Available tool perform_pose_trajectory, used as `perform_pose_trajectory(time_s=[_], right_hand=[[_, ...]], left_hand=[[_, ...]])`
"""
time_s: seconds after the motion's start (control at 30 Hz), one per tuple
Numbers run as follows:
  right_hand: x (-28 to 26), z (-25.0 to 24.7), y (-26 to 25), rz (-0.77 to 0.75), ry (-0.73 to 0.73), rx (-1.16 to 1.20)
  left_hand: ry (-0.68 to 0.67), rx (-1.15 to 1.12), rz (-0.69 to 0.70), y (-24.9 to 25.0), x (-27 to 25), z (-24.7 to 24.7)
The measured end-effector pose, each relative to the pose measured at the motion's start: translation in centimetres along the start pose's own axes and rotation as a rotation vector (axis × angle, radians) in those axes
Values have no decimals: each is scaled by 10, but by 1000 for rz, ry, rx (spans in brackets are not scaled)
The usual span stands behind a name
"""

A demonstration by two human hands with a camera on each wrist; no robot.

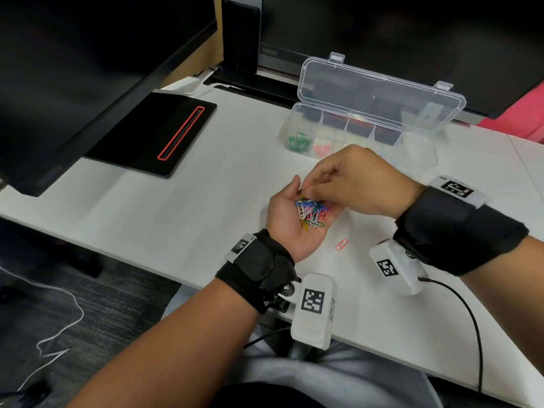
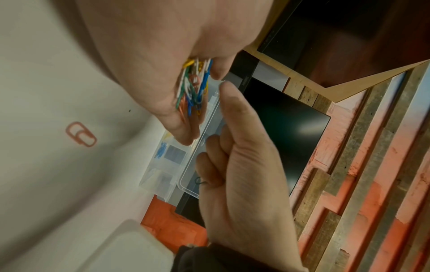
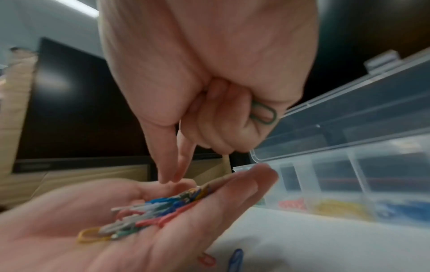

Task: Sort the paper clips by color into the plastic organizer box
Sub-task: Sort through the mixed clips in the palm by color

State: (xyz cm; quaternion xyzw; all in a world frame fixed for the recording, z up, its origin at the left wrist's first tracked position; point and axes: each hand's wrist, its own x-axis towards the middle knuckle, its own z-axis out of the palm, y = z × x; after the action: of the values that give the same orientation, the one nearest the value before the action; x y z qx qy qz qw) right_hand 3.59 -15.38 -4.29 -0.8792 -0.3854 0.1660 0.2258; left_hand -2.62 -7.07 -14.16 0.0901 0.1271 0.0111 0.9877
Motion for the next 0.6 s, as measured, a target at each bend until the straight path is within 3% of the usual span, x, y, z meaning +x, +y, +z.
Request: perform_pose_trajectory(time_s=[0.1,0.27,0.47,0.6], right_hand=[[2,3,1,-29,-56,-205],[4,9,0,-29,-57,-250],[-1,-4,2,155,35,374],[-2,-11,13,282,-20,547]], left_hand=[[16,13,-6,0,-2,1],[44,-8,-9,0,-3,3],[16,-18,-12,-1,-5,6],[40,-11,-13,0,-4,7]])
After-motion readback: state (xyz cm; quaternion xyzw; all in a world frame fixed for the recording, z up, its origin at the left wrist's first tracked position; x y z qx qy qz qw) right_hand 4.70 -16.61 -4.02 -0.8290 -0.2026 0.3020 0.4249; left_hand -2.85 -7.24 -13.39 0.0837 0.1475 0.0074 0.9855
